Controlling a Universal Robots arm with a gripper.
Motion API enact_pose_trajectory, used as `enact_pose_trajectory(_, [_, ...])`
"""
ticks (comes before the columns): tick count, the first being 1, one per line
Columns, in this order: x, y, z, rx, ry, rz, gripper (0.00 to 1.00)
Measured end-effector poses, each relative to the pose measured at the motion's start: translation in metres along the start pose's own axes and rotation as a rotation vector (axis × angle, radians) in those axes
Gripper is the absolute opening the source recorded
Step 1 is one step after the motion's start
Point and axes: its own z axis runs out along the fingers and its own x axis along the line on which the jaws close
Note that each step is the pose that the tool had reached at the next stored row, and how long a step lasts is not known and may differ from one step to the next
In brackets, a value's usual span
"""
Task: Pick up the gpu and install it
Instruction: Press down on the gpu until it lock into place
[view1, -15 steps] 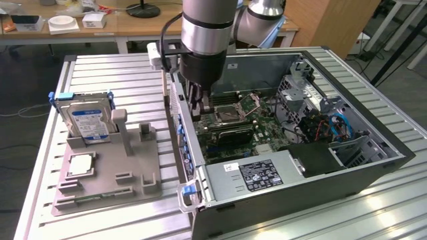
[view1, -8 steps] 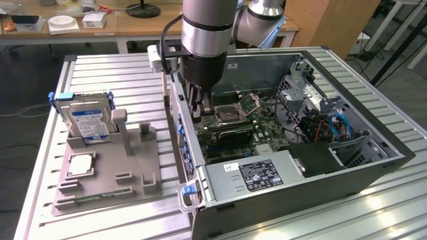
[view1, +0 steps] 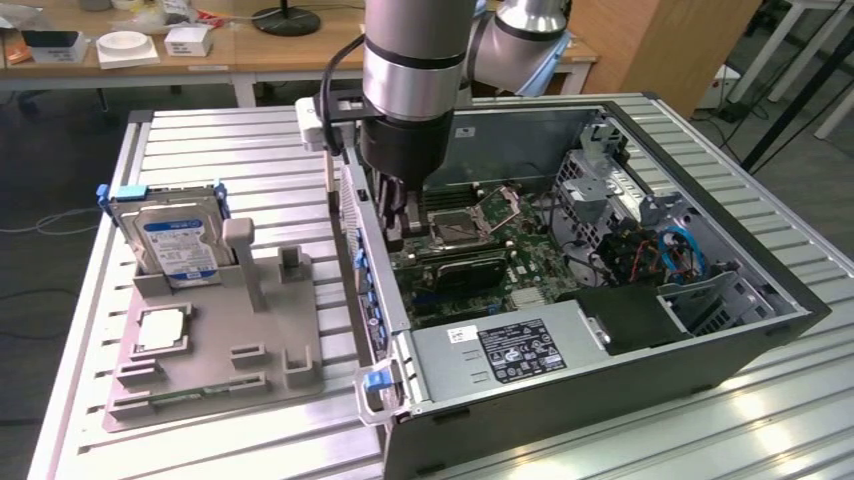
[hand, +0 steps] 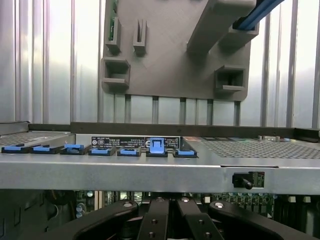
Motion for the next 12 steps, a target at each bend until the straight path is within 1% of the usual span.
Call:
enact_pose_trajectory(4, [-0.0001,0.0001,0.0008,0.0006,-0.0003,0.001,0.11])
enact_pose_trajectory(6, [0.0000,0.0001,0.0027,0.0054,0.0002,0.001,0.11])
enact_pose_trajectory(7, [0.0000,0.0000,0.0039,0.0087,0.0001,0.001,0.11])
enact_pose_trajectory(8, [-0.0001,-0.0001,0.0056,0.0114,-0.0007,0.001,0.11])
enact_pose_trajectory(12, [0.0000,0.0000,0.0056,0.0119,0.0003,0.001,0.11])
